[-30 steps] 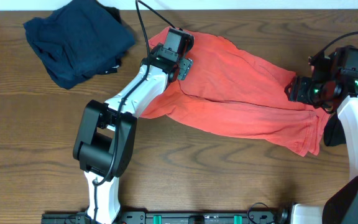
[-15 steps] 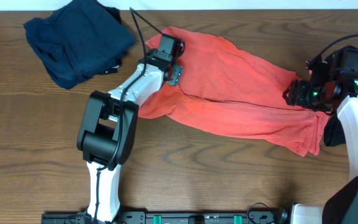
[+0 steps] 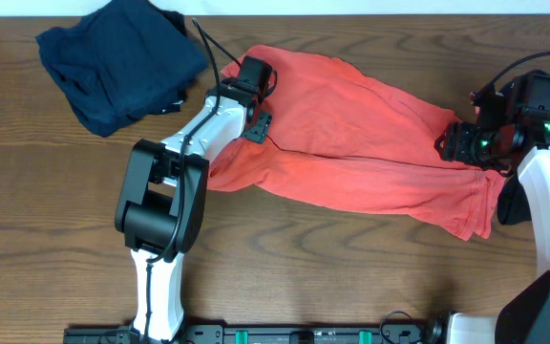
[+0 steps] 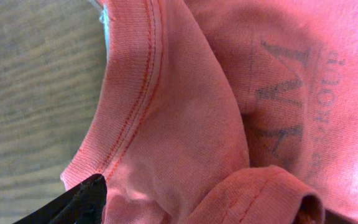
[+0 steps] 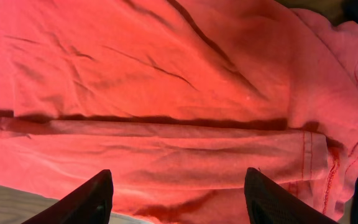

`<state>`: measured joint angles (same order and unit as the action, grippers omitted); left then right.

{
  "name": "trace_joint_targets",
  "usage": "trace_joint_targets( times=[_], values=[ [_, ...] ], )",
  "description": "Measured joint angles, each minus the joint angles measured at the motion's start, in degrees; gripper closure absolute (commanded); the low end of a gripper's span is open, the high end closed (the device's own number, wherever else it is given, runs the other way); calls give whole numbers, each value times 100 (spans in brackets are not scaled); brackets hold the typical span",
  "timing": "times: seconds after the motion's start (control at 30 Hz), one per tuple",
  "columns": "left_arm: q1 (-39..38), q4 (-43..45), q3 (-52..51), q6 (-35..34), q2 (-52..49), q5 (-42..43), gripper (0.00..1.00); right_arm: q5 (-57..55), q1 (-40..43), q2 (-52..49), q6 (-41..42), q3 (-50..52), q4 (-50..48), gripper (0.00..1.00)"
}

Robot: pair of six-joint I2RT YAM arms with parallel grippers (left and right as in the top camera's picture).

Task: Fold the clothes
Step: 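Lower the collar onto the table and release the left gripper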

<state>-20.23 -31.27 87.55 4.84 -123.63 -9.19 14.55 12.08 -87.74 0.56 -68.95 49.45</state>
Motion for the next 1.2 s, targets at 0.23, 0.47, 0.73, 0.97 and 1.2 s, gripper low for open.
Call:
trace_joint_targets(
  times=[0.23,0.47,0.73,0.97,1.2],
  values=[
    [33,-1093,-11,-492,111,7,23,0,2,0,-24,0,-15,34],
    [332,-2409,-35,-916,138,133,26,83,2,0,-114,0,-190,35],
    [715,-2835,-96,-975,138,197,27,0,2,-39,-238,-2,-861,29],
    [697,-2883,-188,-973,264,186,26,-157,2,-372,-278,-7,-1849,29],
    [629,-2983,-278,-960,1309,166,18,-389,39,-1397,-295,-208,-2144,30]
  ],
)
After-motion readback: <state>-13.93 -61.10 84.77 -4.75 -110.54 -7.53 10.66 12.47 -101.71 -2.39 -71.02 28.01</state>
